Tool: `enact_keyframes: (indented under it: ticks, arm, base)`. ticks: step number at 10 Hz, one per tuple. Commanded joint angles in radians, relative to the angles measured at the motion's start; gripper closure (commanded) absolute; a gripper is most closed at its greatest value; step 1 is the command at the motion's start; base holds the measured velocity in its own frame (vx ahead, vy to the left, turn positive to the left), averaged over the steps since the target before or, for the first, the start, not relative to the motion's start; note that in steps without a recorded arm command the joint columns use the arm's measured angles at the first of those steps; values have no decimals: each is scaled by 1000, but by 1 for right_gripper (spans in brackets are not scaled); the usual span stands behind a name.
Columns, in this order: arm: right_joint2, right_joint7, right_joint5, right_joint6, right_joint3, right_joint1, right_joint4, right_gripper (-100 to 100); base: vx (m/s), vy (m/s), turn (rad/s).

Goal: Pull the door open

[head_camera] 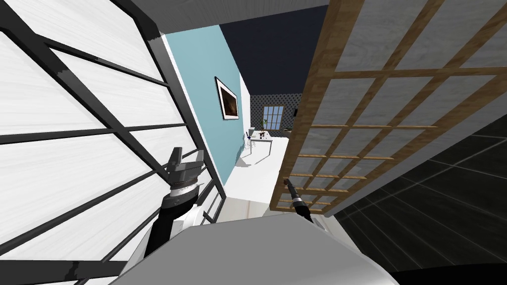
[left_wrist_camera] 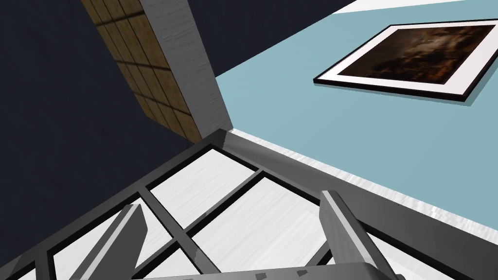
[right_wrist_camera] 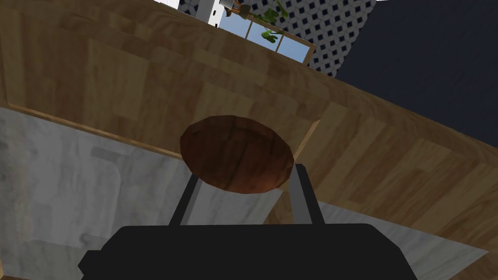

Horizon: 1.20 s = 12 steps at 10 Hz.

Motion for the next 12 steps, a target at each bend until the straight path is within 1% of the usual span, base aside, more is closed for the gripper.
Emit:
enact_keyframes:
  ticks: [1,2,3,4,5,6,7,8,9,10,11,12]
  arm:
    - [6,-31,-6,-5,9,-5,6,100]
    - [5,-70,-24,-2,16,-7,7,100]
    - [5,-96,-41,1,22,-9,8,100]
    - [5,-113,-41,1,22,-9,8,100]
    - [4,-149,-59,5,29,-10,9,100]
    - [4,-155,-59,5,29,-10,9,100]
    - [3,-194,-77,8,35,-12,10,100]
    - [3,-220,-95,11,42,-14,11,100]
    - [3,-238,-95,11,42,-14,11,100]
    - [2,-274,-113,14,48,-16,11,100]
    - [2,-279,-113,14,48,-16,11,100]
    - [1,-320,-131,18,55,-18,12,100]
  base:
    - [-32,-14,35]
    - [-33,-21,53]
    - [-59,-30,91]
    - [-49,-26,56]
    - [-45,-21,66]
    - [-34,-12,55]
    - [-41,-15,88]
    - [-59,-24,111]
    - [-43,-24,29]
    - [-44,-26,71]
    - [-32,-19,44]
    - [-37,-18,71]
